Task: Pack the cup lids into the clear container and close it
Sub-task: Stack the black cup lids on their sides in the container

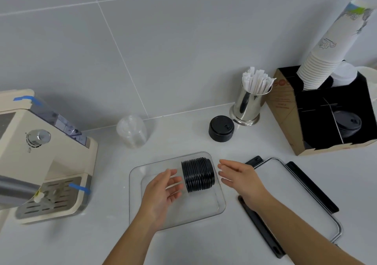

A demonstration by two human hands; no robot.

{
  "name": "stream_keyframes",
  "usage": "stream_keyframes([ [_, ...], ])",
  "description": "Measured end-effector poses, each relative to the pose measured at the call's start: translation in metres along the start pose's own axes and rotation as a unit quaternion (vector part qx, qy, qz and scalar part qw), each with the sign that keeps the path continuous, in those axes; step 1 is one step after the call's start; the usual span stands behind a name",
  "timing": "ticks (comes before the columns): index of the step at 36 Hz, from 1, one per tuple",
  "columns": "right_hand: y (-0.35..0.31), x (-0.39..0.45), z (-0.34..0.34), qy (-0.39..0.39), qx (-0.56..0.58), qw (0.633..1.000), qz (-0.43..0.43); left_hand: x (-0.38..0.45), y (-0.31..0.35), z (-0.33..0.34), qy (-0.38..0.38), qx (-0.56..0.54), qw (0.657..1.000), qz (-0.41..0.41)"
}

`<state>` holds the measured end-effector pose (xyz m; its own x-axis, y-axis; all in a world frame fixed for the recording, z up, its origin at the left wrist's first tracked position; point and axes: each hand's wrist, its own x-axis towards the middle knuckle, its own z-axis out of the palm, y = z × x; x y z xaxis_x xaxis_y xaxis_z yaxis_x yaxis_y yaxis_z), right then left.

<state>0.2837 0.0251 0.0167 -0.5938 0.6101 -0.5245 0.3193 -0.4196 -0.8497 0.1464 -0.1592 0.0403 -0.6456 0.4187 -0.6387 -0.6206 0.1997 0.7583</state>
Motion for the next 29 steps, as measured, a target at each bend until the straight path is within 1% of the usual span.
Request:
stream_keyframes([
  [7, -0.030, 0.019, -0.021, 0.023, 0.078, 0.996, 0.021, 0.011, 0.034, 0.012, -0.029, -0.045, 0.998, 0.026],
  [11, -0.042, 0.037, -0.036, 0.032, 0.098, 0.994, 0.027, 0.027, 0.058, 0.028, -0.049, -0.045, 0.997, 0.030],
  [17, -0.054, 0.068, -0.052, 0.047, 0.104, 0.993, 0.042, 0.060, 0.085, 0.061, -0.075, -0.005, 0.997, 0.010],
  [22, -0.060, 0.095, -0.056, 0.065, 0.094, 0.992, 0.060, 0.091, 0.092, 0.087, -0.075, 0.030, 0.997, -0.022],
  [29, -0.065, 0.132, -0.050, 0.083, 0.064, 0.991, 0.087, 0.137, 0.090, 0.124, -0.065, 0.158, 0.984, -0.042],
])
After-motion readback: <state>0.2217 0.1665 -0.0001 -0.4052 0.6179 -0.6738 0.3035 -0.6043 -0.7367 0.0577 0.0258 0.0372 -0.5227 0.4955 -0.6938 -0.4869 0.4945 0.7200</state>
